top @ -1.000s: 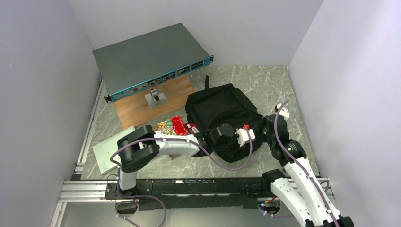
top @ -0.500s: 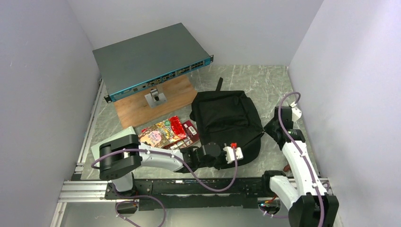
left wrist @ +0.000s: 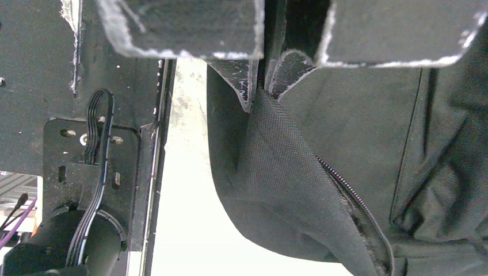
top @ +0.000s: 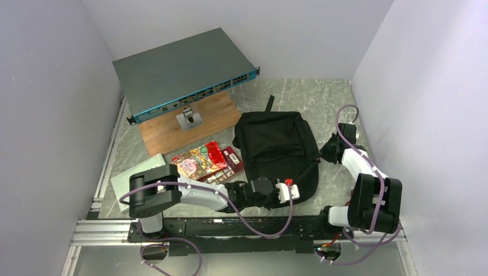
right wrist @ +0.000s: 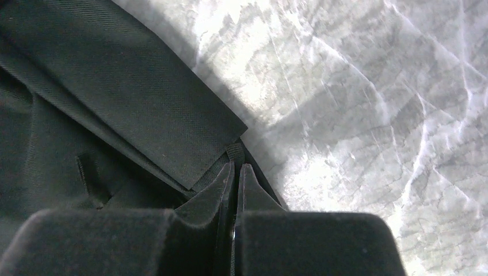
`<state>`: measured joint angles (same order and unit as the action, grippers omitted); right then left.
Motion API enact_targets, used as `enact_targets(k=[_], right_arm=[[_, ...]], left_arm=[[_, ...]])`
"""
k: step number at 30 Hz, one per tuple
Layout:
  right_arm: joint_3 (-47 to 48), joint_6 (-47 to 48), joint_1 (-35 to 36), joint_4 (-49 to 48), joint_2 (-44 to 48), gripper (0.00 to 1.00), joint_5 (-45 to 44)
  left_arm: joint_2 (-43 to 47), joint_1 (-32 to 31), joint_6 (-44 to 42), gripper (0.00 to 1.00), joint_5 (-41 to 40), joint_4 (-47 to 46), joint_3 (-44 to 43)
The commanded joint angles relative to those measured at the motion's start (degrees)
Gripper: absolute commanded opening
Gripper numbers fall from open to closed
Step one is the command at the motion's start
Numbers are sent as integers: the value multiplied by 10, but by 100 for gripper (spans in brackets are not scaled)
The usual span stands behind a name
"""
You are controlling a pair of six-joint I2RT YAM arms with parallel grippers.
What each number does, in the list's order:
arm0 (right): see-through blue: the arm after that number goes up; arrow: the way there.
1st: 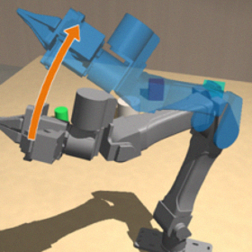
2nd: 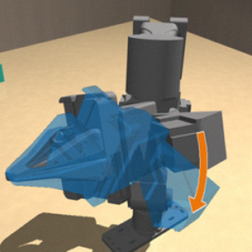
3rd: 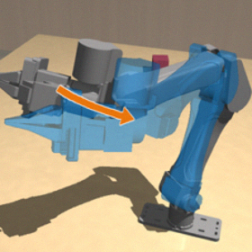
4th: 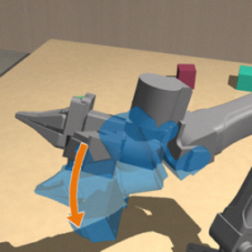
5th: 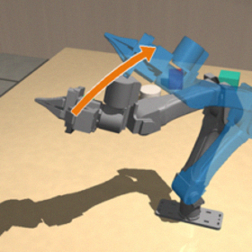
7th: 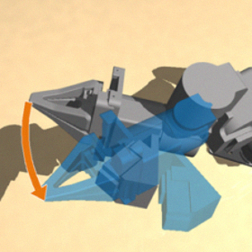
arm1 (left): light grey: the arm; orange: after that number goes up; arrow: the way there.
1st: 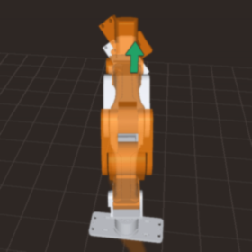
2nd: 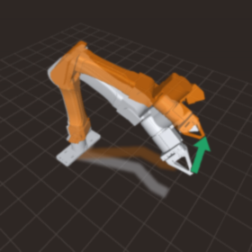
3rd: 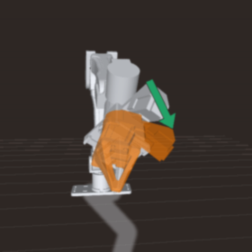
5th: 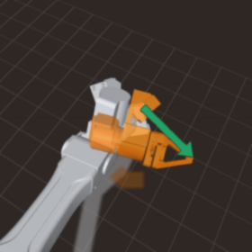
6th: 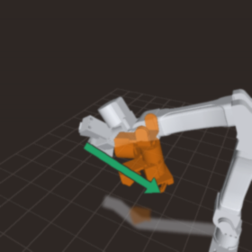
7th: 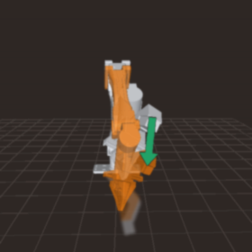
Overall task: Pack the student bag
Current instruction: Unzip the student bag at the center of the board.
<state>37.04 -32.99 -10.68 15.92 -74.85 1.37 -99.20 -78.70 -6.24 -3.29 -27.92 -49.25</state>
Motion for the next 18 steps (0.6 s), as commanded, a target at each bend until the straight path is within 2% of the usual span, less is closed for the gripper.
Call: enact_targets(k=[1, 2, 4, 7, 9, 10, 12, 15, 16, 18], right_arm=[[72, 46, -3, -85, 13, 0, -62], [70, 47, 5, -68, 23, 0, -71], [64, 49, 12, -35, 45, 1, -70], [51, 53, 14, 8, 90, 16, -66], [45, 63, 16, 29, 132, 33, -69], [49, 68, 18, 45, 148, 45, -86], [59, 87, 26, 68, 177, 58, -97], [82, 107, 78, 93, 197, 69, -83], [92, 118, 110, 104, 198, 72, -68], [100, 128, 189, 111, 204, 78, -24]], left_arm=[[-6, -26, 28, 1, 63, 40, -34], [-9, -26, 26, 5, 66, 31, -34], [-9, -26, 19, 21, 65, 43, -42], [2, -25, 15, 45, 65, 55, -47], [13, -24, 23, 60, 64, 55, -49], [20, -24, 29, 64, 62, 61, -54], [42, -23, 40, 69, 60, 70, -56], [88, -17, 53, 77, 60, 80, -47], [110, -13, 58, 81, 52, 98, -49], [145, 2, 94, 83, 42, 142, -53]])
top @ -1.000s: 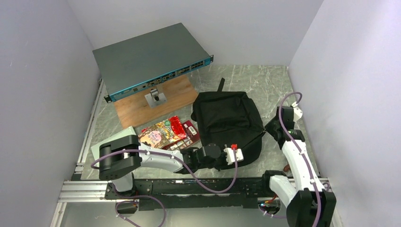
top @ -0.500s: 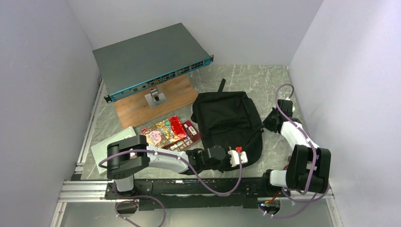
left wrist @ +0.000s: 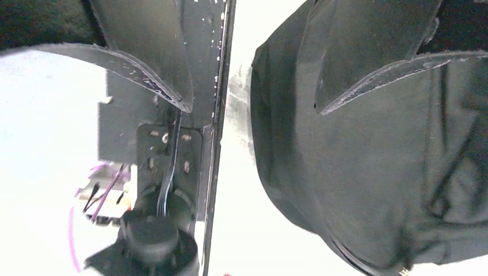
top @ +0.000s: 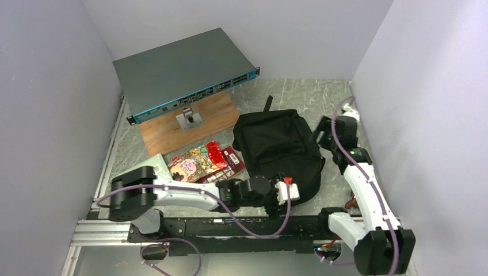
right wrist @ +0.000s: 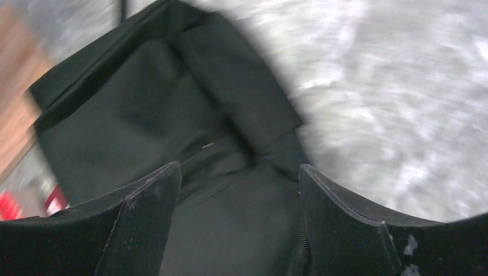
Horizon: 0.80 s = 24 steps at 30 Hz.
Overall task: Pack the student bag
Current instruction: Unzip the student bag at the center of the board.
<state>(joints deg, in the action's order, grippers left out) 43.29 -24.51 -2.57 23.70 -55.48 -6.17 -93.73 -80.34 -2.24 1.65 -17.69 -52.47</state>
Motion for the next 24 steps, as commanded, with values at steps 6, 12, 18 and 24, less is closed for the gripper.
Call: enact_targets(k=[6, 12, 18, 24], right_arm=[[11, -7, 252, 80, 15, 83, 152], [-47, -179, 331, 164, 101, 57, 132], [-79, -300, 383, 295, 195, 36, 87], [-107, -358, 384, 322, 221, 18, 75]], left_arm=[[210, 78, 163, 81, -46, 128, 26], [267, 164, 307, 73, -22, 135, 93], [196, 168, 293, 68, 11, 136, 54], [80, 170, 272, 67, 39, 133, -9]])
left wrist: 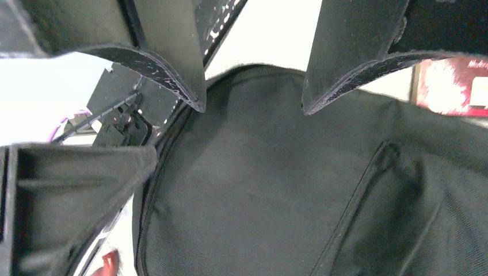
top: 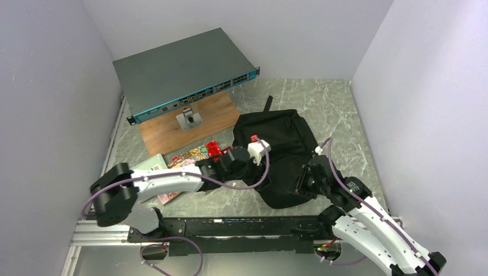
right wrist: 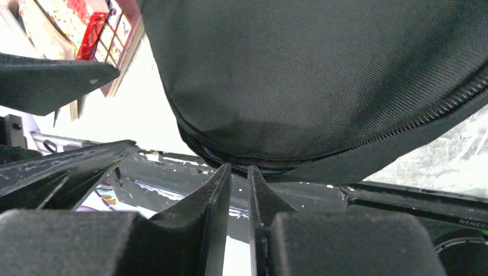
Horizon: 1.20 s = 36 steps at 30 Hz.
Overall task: Pack the student bag
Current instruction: Unzip the student bag at the center of the board.
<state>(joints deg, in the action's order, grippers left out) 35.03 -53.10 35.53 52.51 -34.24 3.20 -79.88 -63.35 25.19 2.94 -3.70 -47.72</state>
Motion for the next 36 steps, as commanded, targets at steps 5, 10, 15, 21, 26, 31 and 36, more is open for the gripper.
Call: enact_targets(k=[5, 10, 15, 21, 26, 31, 36], right_arm=[[-106, -95, 9, -69, -24, 15, 19], [-166, -123, 27, -153, -22, 14, 18], [-205, -105, 39, -252, -57, 16, 23], [-205, -55, 57, -316, -92, 44, 38], [-182, -39, 57, -265, -37, 60, -23], [-197, -46, 57, -281, -6, 62, -30], [-206, -49, 57, -298, -28, 60, -15]], left_arm=[[-191, 32, 36, 67, 40, 72, -151], [-318, 78, 42, 70, 54, 112, -233], [-402, 124, 22, 73, 56, 149, -319], [-458, 150, -27, 74, 97, 224, -430], [-349, 148, -60, 74, 161, 156, -327], [-180, 147, -67, 74, 146, 130, -205], [-78, 147, 43, 72, 105, 179, -145]])
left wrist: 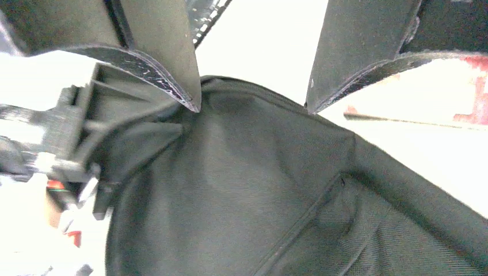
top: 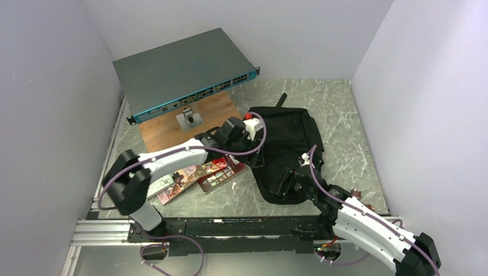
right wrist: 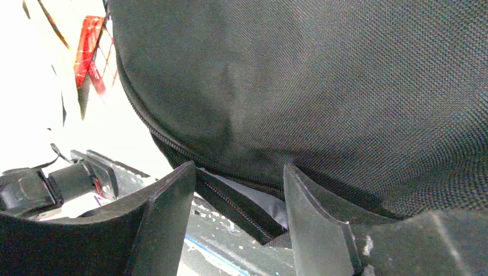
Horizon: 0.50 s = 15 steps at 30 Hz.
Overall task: Pack the student bag
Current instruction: Unzip the student bag at the center of the board.
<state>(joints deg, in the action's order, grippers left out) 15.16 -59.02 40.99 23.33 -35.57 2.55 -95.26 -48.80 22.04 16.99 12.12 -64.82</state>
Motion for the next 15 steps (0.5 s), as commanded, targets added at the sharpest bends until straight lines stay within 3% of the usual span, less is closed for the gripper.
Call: enact_targets(k=[1, 8, 11, 15], right_arm=[[-6, 12, 2, -6, -18, 60, -9], [6, 23, 2, -6, -27, 60, -12], [11, 23, 2, 5, -24, 59, -11], [20, 24, 2, 21, -6, 59, -19]], left_arm=[[87, 1, 106, 72, -47, 26, 40], [81, 1, 318, 66, -37, -46, 103], [53, 1, 367, 57, -25, -60, 96], [27, -5, 399, 54, -9, -98, 97]])
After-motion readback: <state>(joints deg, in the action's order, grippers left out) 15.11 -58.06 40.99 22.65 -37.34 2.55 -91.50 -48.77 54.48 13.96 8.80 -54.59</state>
